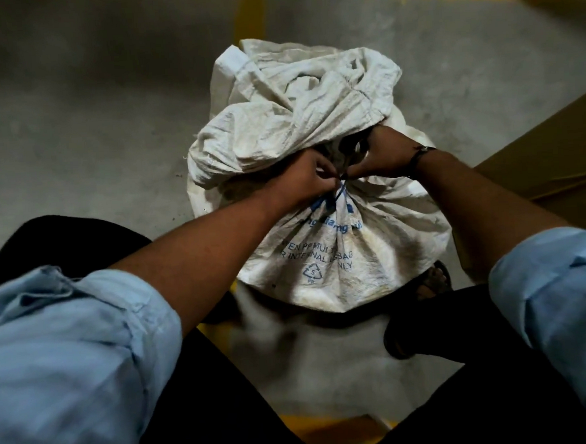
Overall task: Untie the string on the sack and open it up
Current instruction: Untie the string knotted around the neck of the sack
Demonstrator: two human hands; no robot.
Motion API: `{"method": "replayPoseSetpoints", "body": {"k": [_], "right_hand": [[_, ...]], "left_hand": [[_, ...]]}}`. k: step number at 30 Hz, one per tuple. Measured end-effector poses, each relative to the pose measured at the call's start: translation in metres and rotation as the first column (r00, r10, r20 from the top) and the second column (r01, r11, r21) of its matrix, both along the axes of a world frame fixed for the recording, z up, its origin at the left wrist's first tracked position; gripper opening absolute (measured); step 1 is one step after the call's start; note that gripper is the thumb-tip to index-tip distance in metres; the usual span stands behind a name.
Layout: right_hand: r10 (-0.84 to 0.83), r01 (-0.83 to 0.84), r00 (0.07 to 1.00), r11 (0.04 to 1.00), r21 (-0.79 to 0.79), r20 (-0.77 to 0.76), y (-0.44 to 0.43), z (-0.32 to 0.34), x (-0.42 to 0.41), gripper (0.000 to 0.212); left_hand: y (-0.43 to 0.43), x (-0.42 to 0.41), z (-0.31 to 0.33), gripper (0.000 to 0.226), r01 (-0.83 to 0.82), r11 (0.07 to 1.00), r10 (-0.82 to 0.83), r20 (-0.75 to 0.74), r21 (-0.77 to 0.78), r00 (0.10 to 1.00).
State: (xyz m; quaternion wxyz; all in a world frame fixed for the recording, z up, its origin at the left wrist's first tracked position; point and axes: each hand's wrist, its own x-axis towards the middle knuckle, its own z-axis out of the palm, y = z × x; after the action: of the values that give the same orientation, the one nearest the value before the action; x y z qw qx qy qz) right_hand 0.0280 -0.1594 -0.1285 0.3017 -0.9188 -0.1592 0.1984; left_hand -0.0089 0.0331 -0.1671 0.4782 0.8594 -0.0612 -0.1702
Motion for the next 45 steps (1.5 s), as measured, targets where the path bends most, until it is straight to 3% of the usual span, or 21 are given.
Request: {"method": "replayPoseSetpoints", "body": {"k": [7,11,15,19,23,29,36,41,45], "right_hand": [[0.005,-0.005,1.0,1.0,-0.015,0.014,0.002,0.0,0.0,0.045],[0.022,-0.022,1.0,0.999,-0.028,0.021,0.004,0.003,0.0,0.044],[0.006,-0.005,1.0,1.0,-0.027,0.014,0.007,0.004,-0.002,0.045],[0.001,-0.001,1.0,1.0,-0.02,0.012,0.005,0.003,0.002,0.046],[-0.009,0.009,1.0,1.0,-0.026,-0.005,0.004,0.003,0.003,0.041],[0.005,-0.006,1.0,0.999,-0.034,-0.008,0.005,0.003,0.005,0.041],[-0.003,0.003,1.0,0.999,-0.037,0.001,0.004,0.0,0.008,0.045],[0.002,-0.002,1.0,0.999,-0.047,-0.003,0.003,-0.002,0.009,0.043],[0.011,-0.011,1.0,0.999,-0.048,-0.01,0.004,-0.002,0.011,0.041]], "left_hand": [[-0.006,-0.002,0.009,0.013,0.157,0.964,-0.177,0.078,0.217,0.981],[-0.003,-0.009,0.012,0.026,0.164,0.91,-0.287,0.293,0.381,0.912],[0.011,-0.004,0.011,0.009,0.257,0.944,-0.304,0.233,0.208,0.924],[0.012,0.001,0.005,0.012,0.184,0.983,-0.184,0.144,0.019,0.972],[0.007,0.003,0.006,0.017,0.157,0.987,-0.159,0.085,0.027,0.984],[0.02,0.013,0.009,0.016,0.264,0.963,-0.263,-0.023,0.046,0.965],[0.015,0.012,0.008,0.014,0.196,0.979,-0.198,-0.03,-0.046,0.98],[0.023,0.012,0.01,0.017,0.242,0.968,-0.246,-0.077,-0.063,0.966],[0.018,0.008,0.009,0.031,0.203,0.977,-0.206,-0.043,-0.066,0.978]]}}
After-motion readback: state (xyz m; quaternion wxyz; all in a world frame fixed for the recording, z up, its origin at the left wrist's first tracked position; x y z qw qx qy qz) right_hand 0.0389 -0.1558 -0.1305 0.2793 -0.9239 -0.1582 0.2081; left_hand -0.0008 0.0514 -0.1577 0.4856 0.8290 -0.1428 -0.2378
